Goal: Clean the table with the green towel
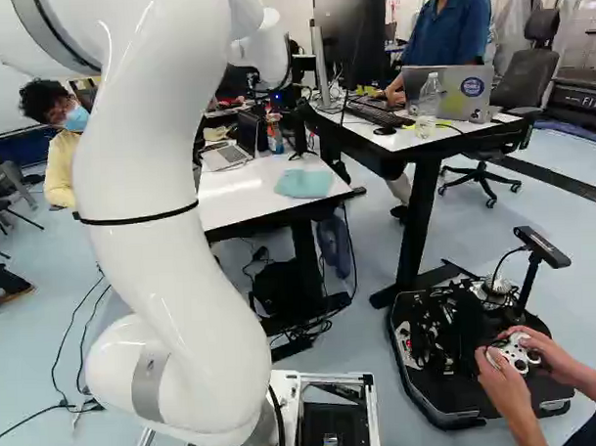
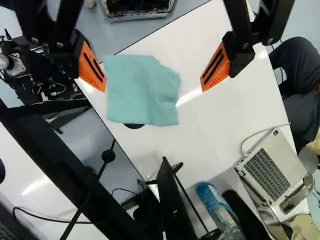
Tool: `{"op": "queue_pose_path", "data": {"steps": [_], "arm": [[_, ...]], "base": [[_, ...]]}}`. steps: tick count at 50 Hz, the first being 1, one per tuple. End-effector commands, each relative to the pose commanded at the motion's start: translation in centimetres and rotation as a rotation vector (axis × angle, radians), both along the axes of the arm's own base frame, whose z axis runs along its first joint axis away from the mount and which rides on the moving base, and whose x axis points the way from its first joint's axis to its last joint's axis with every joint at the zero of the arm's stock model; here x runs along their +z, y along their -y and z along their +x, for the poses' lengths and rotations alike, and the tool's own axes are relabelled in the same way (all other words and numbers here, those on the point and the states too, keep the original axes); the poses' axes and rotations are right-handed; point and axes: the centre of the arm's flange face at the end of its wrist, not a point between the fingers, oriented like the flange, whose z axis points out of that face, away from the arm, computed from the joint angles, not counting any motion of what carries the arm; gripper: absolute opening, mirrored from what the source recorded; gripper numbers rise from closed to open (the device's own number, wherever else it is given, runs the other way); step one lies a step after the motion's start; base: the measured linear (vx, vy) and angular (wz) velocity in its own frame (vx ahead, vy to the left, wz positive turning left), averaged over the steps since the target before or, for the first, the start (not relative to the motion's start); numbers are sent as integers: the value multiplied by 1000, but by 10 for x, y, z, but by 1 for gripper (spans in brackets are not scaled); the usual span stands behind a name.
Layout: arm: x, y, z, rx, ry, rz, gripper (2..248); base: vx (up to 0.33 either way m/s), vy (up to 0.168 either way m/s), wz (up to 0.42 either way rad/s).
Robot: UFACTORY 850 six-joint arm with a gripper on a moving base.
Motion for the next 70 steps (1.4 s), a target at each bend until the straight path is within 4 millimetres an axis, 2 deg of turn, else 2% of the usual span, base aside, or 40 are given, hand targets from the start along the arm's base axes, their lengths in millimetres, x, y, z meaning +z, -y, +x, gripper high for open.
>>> {"op": "queue_pose_path", "data": {"steps": [17,38,55,70], "arm": [[-14,-3,-12,1,38,-12,247],[-38,-10,-37,4,106,-33,247],[-65,-16,-66,10,178,-54,247],[-93,-23,-101,19,255,-75,247]], "base": [[0,0,0],[0,0,0],[0,0,0],[0,0,0]]}}
